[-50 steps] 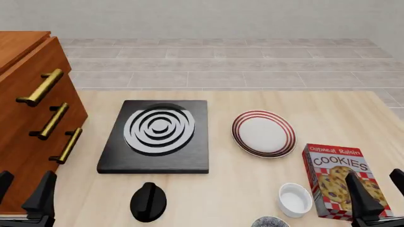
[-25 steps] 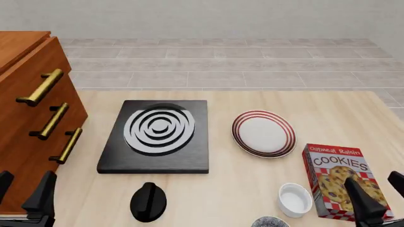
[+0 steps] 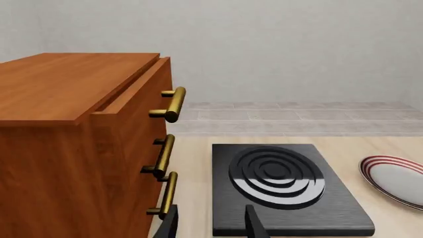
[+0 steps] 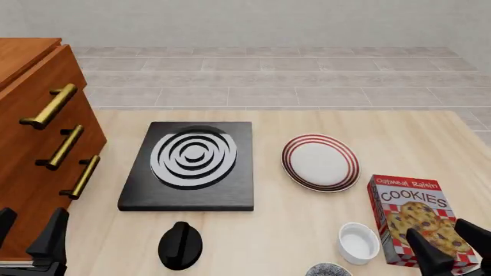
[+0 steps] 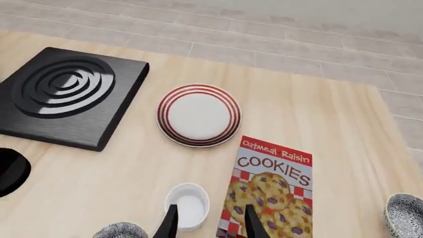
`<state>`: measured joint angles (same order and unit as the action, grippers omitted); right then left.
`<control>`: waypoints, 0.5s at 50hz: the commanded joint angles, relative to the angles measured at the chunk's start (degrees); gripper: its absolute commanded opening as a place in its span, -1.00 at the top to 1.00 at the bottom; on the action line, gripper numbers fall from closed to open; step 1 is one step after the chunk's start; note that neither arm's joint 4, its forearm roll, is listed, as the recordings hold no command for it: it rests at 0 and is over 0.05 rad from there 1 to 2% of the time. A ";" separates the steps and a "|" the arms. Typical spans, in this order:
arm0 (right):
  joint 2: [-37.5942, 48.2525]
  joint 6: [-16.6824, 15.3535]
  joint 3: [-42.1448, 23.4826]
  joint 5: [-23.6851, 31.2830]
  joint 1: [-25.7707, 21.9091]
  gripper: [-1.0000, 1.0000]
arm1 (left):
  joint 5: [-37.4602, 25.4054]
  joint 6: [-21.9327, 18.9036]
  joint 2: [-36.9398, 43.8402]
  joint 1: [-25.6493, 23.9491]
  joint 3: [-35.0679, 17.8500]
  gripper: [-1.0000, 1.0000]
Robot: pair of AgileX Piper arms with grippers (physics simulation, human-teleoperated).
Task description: Pick the akita bowl next to the ramekin and place it on the plate.
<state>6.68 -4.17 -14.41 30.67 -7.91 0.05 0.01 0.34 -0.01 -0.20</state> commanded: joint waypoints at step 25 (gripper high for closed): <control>0.64 7.76 -5.14 9.15 -7.19 -1.00 | 0.00 -0.01 0.00 0.00 0.00 -1.00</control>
<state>7.38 1.74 -17.50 37.47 -12.79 0.05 0.00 0.34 -0.01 -0.20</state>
